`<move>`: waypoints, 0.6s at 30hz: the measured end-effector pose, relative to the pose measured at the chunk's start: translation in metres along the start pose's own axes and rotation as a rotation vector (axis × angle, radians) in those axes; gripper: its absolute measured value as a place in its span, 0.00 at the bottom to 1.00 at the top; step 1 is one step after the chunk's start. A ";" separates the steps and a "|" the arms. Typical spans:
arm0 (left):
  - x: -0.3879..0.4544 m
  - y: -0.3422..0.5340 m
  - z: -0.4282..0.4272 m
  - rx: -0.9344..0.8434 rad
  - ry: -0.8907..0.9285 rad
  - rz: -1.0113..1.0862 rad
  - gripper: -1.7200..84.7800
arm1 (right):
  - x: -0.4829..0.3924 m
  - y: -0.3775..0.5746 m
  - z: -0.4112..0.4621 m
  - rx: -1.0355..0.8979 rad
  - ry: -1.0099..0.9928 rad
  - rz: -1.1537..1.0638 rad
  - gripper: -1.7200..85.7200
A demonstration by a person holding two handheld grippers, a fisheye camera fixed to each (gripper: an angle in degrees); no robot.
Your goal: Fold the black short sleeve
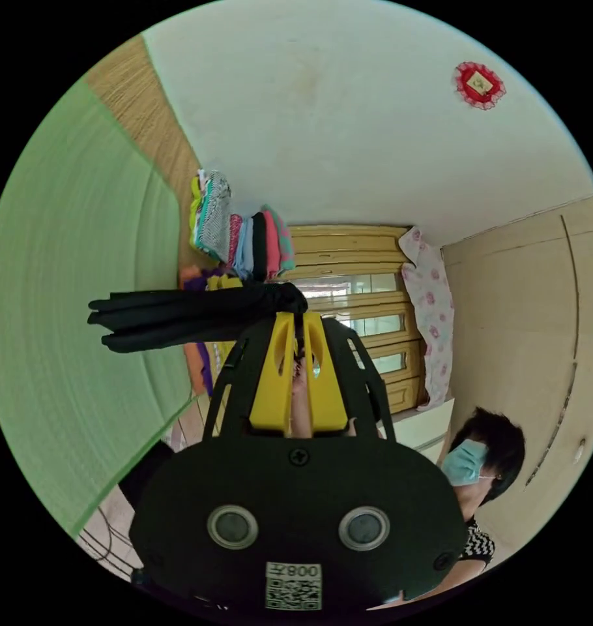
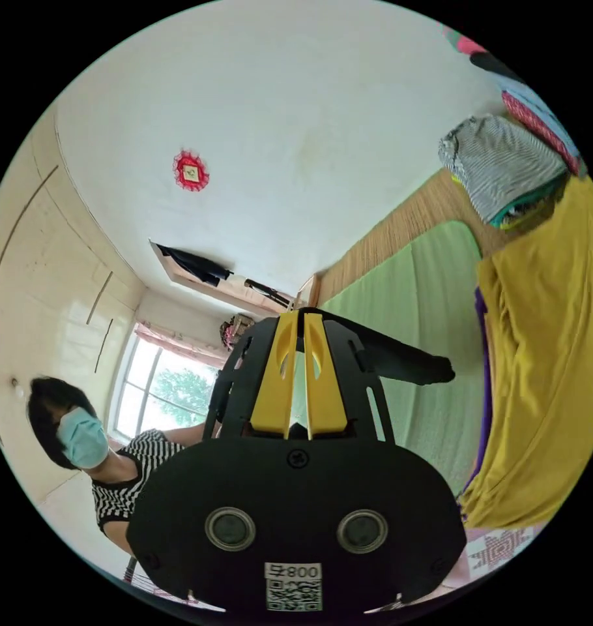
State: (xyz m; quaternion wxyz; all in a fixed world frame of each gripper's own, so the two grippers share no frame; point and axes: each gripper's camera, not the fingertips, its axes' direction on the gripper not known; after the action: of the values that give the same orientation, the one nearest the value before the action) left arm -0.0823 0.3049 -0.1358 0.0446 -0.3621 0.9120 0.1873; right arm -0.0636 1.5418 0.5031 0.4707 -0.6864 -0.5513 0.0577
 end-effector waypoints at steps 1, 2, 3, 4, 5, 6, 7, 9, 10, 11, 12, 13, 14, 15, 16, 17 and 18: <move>0.005 -0.007 0.012 0.004 0.003 0.012 0.05 | 0.000 -0.011 -0.009 0.011 -0.001 -0.009 0.03; 0.016 -0.022 0.037 0.013 0.010 0.043 0.05 | -0.002 -0.031 -0.027 0.037 0.000 -0.036 0.03; 0.028 -0.035 0.063 0.011 0.023 0.079 0.05 | -0.007 -0.049 -0.047 0.060 0.005 -0.065 0.03; 0.034 -0.042 0.076 0.010 0.029 0.097 0.05 | -0.009 -0.057 -0.057 0.070 0.011 -0.081 0.03; 0.046 -0.053 0.103 0.003 0.042 0.137 0.05 | -0.015 -0.070 -0.079 0.087 0.030 -0.110 0.03; 0.057 -0.062 0.130 -0.008 0.051 0.173 0.05 | -0.020 -0.080 -0.102 0.101 0.061 -0.138 0.03; 0.062 -0.066 0.144 -0.016 0.056 0.190 0.05 | -0.022 -0.083 -0.113 0.107 0.078 -0.149 0.03; 0.075 -0.077 0.201 -0.058 0.071 0.239 0.05 | -0.022 -0.082 -0.164 0.140 0.157 -0.176 0.03; 0.076 -0.078 0.216 -0.074 0.073 0.248 0.05 | -0.019 -0.080 -0.177 0.149 0.180 -0.177 0.03; 0.076 -0.078 0.248 -0.113 0.074 0.255 0.05 | -0.010 -0.071 -0.202 0.169 0.224 -0.166 0.03; 0.072 -0.076 0.279 -0.155 0.072 0.251 0.05 | 0.004 -0.059 -0.228 0.193 0.263 -0.138 0.03; 0.069 -0.074 0.295 -0.177 0.068 0.247 0.05 | 0.014 -0.051 -0.240 0.206 0.280 -0.117 0.03; 0.059 -0.068 0.326 -0.222 0.058 0.221 0.05 | 0.039 -0.035 -0.262 0.227 0.310 -0.056 0.03; 0.046 -0.060 0.357 -0.270 0.037 0.198 0.05 | 0.068 -0.017 -0.283 0.246 0.341 0.021 0.03; 0.039 -0.055 0.372 -0.295 0.012 0.193 0.05 | 0.083 -0.006 -0.292 0.255 0.353 0.063 0.03; 0.023 -0.044 0.401 -0.350 -0.051 0.139 0.05 | 0.114 0.015 -0.308 0.274 0.358 0.146 0.03; 0.005 -0.032 0.426 -0.411 -0.083 0.055 0.05 | 0.142 0.036 -0.321 0.285 0.345 0.225 0.03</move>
State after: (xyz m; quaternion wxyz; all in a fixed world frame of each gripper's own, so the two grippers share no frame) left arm -0.0870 0.4398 -0.5417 0.0019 -0.3304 0.8616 0.3853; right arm 0.2084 1.4720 0.7165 0.6406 -0.6698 -0.3691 0.0688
